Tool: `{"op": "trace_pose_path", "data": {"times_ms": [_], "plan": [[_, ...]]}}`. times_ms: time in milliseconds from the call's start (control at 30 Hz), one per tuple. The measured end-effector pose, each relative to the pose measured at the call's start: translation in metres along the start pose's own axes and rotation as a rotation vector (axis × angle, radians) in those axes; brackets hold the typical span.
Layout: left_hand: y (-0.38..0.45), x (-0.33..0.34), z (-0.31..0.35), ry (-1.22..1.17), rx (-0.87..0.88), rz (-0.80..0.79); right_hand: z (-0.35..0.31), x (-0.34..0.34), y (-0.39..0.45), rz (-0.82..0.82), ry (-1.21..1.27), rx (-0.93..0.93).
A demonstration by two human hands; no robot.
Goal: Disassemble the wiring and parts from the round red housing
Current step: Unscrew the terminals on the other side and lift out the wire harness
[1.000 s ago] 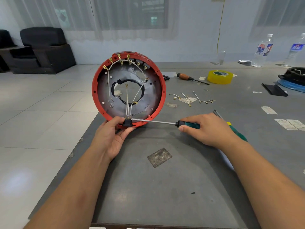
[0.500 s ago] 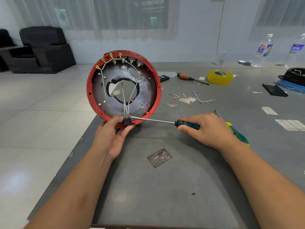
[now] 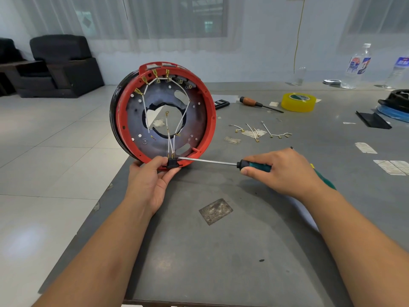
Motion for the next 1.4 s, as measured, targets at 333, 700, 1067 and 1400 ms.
{"op": "trace_pose_path", "data": {"times_ms": [333, 700, 1067, 1400], "plan": [[0.001, -0.001, 0.0, 0.015, 0.003, 0.009, 0.002, 0.001, 0.001, -0.021, -0.015, -0.005], [0.002, -0.002, -0.003, 0.088, 0.038, -0.004, 0.001, -0.003, 0.001, 0.026, -0.086, -0.049], [0.003, -0.003, -0.004, 0.129, 0.05, -0.007, 0.001, -0.008, 0.001, 0.011, -0.084, -0.082], [0.004, -0.005, -0.001, 0.053, -0.009, -0.033, -0.005, -0.002, -0.002, 0.002, -0.16, -0.137]]}}
Point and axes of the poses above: each hand's wrist, its own y-axis towards the middle knuckle, its own x-axis out of the palm, z = x × y, the point moved 2 cm from there along y, towards the middle knuckle, and after that the axes turned 1 degree about -y, right-handed, at the moved point
